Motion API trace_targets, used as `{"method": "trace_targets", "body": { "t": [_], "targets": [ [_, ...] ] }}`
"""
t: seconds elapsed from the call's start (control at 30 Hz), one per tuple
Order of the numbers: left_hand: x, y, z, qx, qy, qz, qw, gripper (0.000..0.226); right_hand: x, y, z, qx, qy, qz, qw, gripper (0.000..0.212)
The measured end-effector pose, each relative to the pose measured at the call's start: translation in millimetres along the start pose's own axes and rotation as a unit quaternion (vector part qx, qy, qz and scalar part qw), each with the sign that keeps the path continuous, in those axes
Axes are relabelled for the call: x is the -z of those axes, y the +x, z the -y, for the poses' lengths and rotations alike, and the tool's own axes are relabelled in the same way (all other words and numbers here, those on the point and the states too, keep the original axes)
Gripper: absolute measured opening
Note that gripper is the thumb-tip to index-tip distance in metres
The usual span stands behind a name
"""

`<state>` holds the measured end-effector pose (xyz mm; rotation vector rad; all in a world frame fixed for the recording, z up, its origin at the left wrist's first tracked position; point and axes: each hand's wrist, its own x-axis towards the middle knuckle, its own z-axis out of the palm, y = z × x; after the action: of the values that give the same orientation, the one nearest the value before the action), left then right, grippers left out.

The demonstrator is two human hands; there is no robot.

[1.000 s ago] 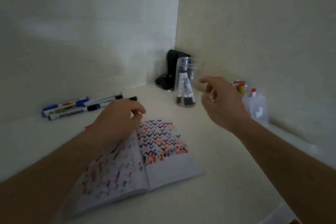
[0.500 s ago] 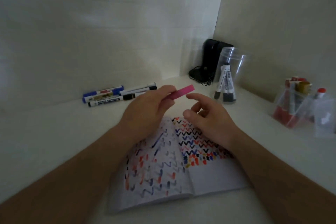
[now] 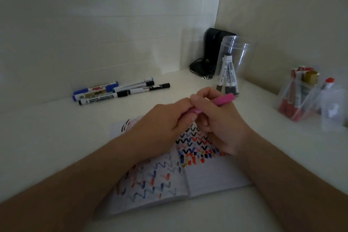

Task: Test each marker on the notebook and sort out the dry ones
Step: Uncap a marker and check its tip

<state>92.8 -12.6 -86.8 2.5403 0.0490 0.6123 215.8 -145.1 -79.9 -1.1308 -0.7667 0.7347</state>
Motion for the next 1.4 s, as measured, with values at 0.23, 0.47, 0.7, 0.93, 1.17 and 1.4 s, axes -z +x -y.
{"method": "trace_targets", "body": {
  "t": [0.23, 0.47, 0.7, 0.93, 1.17, 1.4],
  "targets": [
    [1, 0, -7, 0.04, -0.042, 0.016, 0.998, 0.029, 1, -1, 3, 0.016, -0.005, -0.008, 1.0, 0.018],
    [1, 9, -34, 0.133, -0.048, 0.071, 0.987, 0.081, 4, -2, 19, 0.094, 0.002, -0.061, 0.994, 0.022],
    [8, 11, -54, 0.158, -0.087, 0.105, 0.978, 0.068, 3, -7, 23, 0.103, 0.038, -0.058, 0.992, 0.018],
    [30, -10, -21, 0.211, -0.096, 0.114, 0.966, 0.059, 47, 3, 31, 0.093, 0.167, -0.148, 0.97, 0.018],
    [21, -6, -12, 0.134, -0.02, 0.17, 0.976, 0.017, 37, -3, 39, -0.006, 0.158, -0.023, 0.987, 0.015],
    [14, -6, -11, 0.105, 0.028, 0.188, 0.976, 0.019, 46, -41, 37, -0.054, -0.065, 0.091, 0.992, 0.04]
  ]
}}
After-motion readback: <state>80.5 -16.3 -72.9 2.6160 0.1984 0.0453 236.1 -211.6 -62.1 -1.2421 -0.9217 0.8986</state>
